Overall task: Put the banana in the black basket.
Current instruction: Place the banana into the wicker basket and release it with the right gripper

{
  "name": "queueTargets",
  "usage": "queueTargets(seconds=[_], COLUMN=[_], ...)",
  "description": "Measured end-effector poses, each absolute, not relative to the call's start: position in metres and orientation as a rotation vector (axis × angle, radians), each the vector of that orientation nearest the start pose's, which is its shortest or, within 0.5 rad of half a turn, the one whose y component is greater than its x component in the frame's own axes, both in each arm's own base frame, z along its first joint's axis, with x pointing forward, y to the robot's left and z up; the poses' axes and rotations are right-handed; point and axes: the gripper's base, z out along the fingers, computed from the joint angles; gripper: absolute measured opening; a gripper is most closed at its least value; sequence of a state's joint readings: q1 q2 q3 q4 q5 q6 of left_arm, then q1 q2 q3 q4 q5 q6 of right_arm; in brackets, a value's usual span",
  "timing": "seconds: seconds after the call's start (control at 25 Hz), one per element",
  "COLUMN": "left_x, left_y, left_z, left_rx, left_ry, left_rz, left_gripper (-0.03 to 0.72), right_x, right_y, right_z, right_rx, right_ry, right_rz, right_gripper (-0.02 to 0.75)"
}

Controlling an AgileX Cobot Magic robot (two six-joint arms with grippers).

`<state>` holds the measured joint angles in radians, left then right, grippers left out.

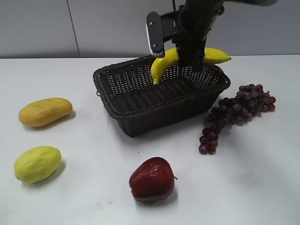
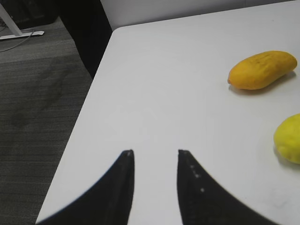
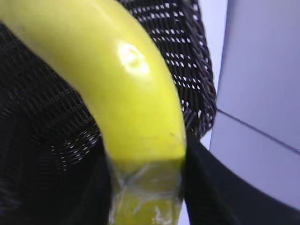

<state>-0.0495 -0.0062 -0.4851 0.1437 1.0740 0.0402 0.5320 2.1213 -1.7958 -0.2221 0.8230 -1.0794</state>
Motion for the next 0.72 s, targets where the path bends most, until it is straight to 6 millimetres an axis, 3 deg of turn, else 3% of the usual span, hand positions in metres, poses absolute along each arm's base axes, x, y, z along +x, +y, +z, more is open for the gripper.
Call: queueTargets(seconds=[0.32, 0.64, 0.72], left_x=[-0.005, -0.005, -0.005], left_y=[0.012, 0.012, 0.012], left_z=[0.273, 0.273, 0.273], left_rx=[0.085, 0.085, 0.085], left_ry=[2.06, 2.06, 2.06], left_rz=[0.167, 0.167, 0.167], left_gripper=[0.232, 0.232, 0.232], right_x=[0.429, 0.43, 0.429], right_y=[0.237, 0.241, 0.24], right_z=[0.184, 0.178, 0.177], right_rx=[-2.083, -2.046, -2.059], right_ry=[1.686, 1.696, 1.711], right_rz=[-0.444, -0.392, -0.387], right_gripper=[0.316, 0.316, 0.367])
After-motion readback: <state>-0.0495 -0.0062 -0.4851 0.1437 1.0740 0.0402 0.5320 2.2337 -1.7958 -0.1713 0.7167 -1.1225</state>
